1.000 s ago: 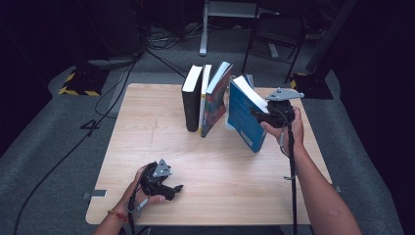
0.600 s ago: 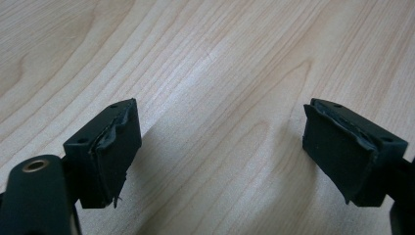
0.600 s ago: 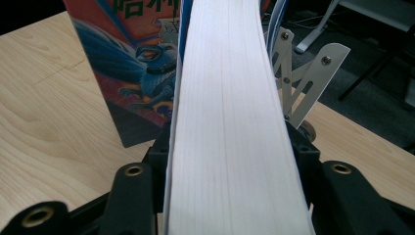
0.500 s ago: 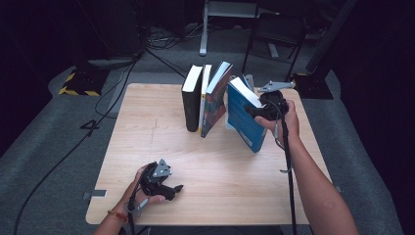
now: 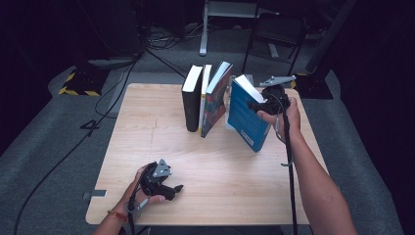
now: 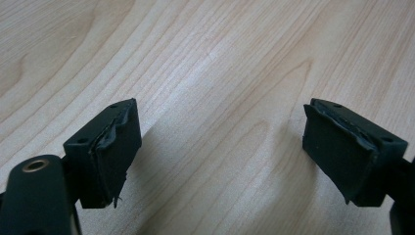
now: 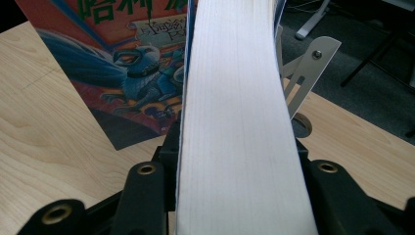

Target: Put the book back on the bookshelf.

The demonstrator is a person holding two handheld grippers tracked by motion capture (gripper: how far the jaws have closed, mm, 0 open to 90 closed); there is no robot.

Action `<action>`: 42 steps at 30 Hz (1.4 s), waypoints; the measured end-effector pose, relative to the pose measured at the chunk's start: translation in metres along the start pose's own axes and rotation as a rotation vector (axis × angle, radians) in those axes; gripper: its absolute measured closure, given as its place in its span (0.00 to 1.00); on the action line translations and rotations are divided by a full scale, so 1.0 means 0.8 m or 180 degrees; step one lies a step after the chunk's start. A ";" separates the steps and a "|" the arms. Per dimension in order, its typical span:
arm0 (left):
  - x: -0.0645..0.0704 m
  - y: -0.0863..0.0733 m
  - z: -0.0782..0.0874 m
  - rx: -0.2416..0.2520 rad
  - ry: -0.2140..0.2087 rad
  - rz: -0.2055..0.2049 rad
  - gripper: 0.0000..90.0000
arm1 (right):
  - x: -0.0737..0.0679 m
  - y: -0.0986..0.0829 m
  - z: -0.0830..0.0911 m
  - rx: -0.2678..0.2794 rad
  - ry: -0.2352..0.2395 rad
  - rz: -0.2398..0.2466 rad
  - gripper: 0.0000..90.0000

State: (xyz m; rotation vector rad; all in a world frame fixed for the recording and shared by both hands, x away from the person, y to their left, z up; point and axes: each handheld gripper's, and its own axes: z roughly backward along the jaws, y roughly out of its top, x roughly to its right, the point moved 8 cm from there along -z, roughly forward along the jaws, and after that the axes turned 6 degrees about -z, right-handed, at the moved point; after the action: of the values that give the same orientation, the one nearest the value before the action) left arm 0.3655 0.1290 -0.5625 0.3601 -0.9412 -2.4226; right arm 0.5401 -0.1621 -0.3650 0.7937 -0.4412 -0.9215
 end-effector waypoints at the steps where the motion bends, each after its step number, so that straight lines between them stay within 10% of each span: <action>1: 0.000 0.000 0.000 0.0000 -0.0001 -0.0001 0.16 | 0.002 0.001 0.000 0.0001 -0.0016 -0.0012 0.66; 42: 0.002 -0.001 0.001 0.0006 -0.0071 -0.0069 0.16 | 0.029 0.082 -0.025 0.0118 -0.0425 -0.0453 0.66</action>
State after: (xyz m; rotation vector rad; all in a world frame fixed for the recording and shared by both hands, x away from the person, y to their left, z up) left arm 0.3636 0.1287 -0.5624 0.3465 -0.9539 -2.4503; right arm 0.6010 -0.1495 -0.3274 0.8080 -0.5244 -1.1058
